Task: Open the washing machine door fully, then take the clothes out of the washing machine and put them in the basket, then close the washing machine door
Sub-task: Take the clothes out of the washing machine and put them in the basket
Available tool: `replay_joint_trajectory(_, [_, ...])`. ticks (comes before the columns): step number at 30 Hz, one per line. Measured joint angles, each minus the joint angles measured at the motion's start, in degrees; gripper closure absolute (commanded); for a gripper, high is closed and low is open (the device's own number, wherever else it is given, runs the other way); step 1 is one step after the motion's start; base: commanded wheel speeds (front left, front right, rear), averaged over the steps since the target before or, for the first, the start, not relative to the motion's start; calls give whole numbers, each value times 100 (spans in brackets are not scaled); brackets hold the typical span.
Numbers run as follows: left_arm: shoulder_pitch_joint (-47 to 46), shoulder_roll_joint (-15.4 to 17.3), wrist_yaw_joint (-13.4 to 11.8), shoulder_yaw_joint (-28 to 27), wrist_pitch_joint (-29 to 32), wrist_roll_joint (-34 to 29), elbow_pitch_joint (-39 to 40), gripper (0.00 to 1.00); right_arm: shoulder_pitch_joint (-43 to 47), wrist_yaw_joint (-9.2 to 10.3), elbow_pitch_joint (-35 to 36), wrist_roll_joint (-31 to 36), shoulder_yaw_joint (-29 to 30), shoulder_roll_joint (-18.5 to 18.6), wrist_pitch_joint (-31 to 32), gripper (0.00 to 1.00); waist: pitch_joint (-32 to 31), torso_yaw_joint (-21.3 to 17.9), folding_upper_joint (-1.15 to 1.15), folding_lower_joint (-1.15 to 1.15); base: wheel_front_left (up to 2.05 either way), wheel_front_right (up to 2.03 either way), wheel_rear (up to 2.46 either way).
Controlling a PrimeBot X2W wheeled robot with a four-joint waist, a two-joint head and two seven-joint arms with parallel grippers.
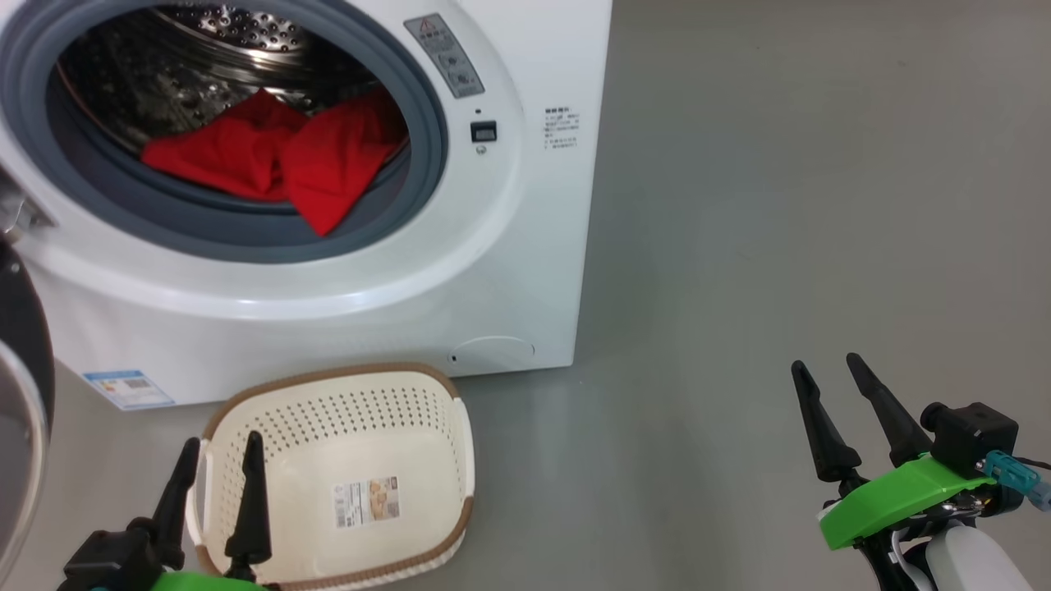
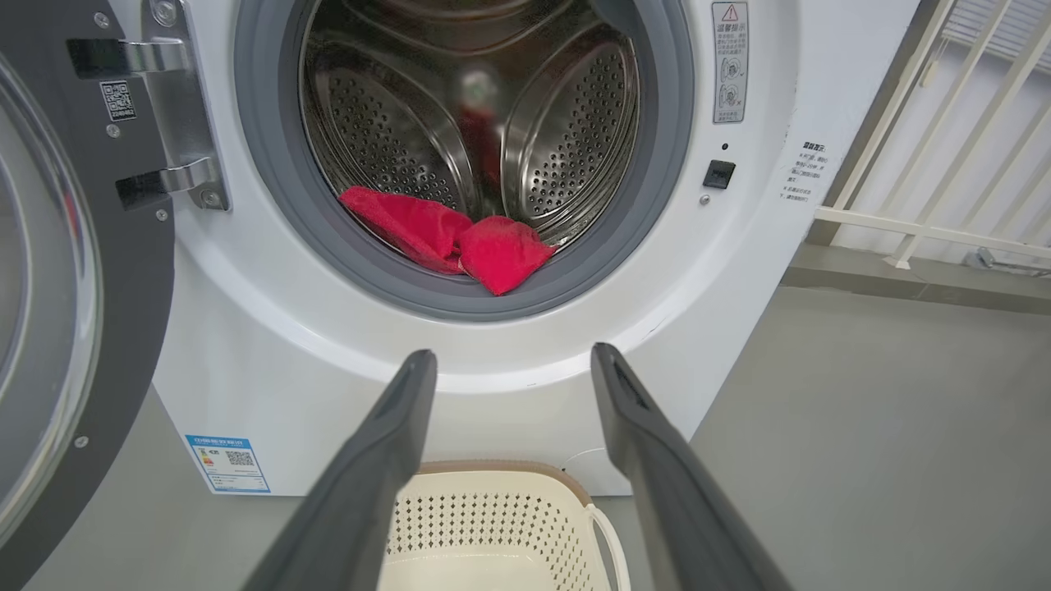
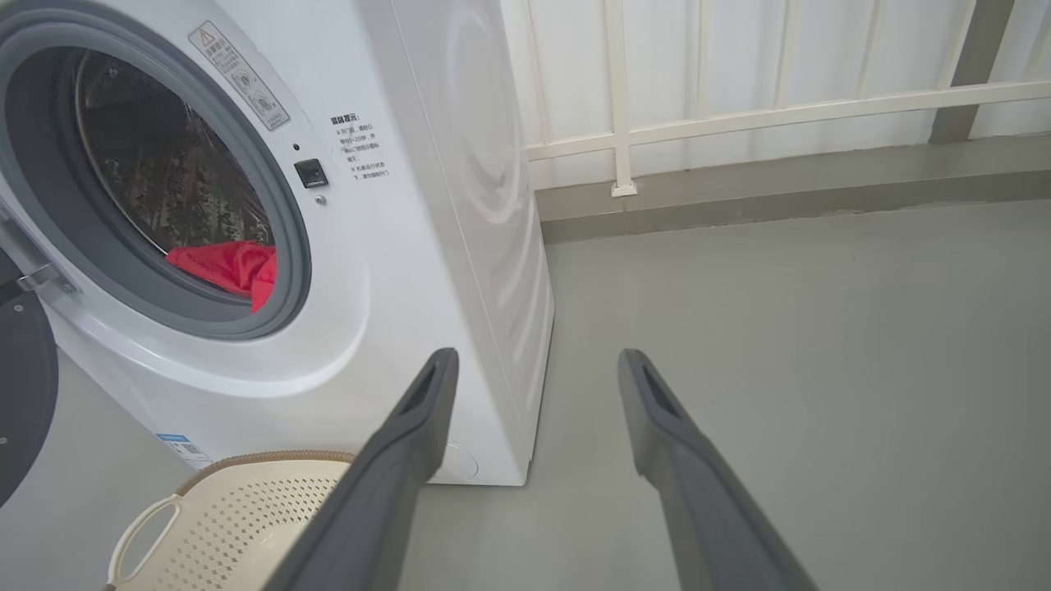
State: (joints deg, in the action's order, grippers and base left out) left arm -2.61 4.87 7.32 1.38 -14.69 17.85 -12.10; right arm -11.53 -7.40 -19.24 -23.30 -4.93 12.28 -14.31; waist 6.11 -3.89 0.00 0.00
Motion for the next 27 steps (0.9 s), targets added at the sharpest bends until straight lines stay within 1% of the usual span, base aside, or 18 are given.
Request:
replay_joint_trajectory(5, [-10, -7, 0, -65, 0, -21, -51, 0, -1, 0, 4, 0, 0, -3, 0, 0, 49, 8, 0, 0, 136, -136, 0])
replay_joint_trajectory(10, [-54, -40, 0, -112, 0, -101, -79, 0, -2, 0, 7, 0, -4, -13, 0, 0, 95, 13, 0, 0, 90, -90, 0])
replay_joint_trajectory(17, [-157, -75, 0, -92, 0, -122, -243, 0, -3, 0, 8, 0, -10, -37, 0, 0, 164, 30, 0, 0, 15, -15, 0])
replay_joint_trajectory(20, [-197, -98, 0, -15, 0, -122, -460, 0, -5, 0, 9, 0, -11, -42, 0, 0, 203, 30, 0, 0, 0, 0, 0])
replay_joint_trajectory(23, [-498, -109, 0, 14, 0, -160, -678, 0, -16, 0, 18, 0, -12, -63, 0, 0, 275, 30, 0, 0, 0, 0, 0])
replay_joint_trajectory(27, [-1220, -101, 0, 167, 0, -215, -1157, 0, -28, 0, 65, 0, 2, -92, 0, 0, 410, 41, 0, 0, 0, 0, 0])
